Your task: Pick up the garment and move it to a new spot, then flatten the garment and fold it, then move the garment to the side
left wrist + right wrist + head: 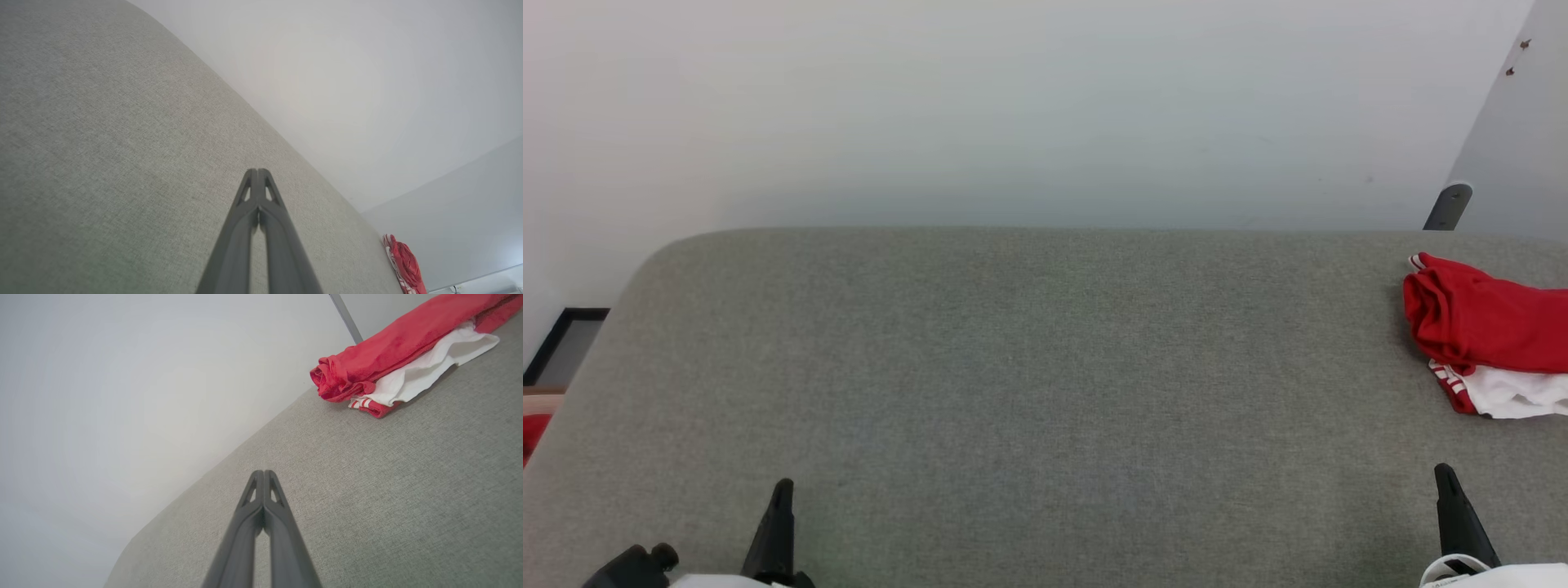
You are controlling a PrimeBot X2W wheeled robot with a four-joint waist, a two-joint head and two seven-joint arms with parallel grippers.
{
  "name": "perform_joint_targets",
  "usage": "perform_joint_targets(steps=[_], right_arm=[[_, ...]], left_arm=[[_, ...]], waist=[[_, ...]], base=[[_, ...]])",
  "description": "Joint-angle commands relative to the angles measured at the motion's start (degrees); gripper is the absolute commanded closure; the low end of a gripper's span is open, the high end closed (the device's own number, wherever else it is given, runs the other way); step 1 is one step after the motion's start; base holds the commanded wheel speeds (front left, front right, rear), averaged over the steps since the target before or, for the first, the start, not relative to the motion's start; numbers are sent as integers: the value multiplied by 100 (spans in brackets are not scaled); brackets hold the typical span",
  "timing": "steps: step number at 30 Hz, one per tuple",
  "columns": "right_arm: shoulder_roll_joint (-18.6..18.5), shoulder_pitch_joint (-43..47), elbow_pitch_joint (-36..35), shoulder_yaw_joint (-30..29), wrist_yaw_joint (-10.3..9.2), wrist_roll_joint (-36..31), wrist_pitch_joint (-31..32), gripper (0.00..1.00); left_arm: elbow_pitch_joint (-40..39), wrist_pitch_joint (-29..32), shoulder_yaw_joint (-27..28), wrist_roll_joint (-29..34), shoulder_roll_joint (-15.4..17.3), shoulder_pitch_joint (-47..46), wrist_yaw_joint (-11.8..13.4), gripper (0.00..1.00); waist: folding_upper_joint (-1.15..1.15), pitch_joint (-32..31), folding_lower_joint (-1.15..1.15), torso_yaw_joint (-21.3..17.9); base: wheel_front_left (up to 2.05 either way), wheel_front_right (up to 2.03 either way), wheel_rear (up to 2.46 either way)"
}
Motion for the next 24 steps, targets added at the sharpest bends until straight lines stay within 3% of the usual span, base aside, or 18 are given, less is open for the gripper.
perform_joint_targets(steps=[1, 24], right_arm=[[-1, -153, -43, 3, -2, 210, 42, 100], [42, -424, 88, 5, -2, 1720, 415, 100]], left_arm=[[-59, 34, 41, -174, 10, -153, -1, 100], [-22, 411, 144, -1438, -217, -400, -1, 100]], waist=[[0, 5, 0, -4], [0, 76, 0, -63]], base=[[0, 0, 0], [0, 0, 0]])
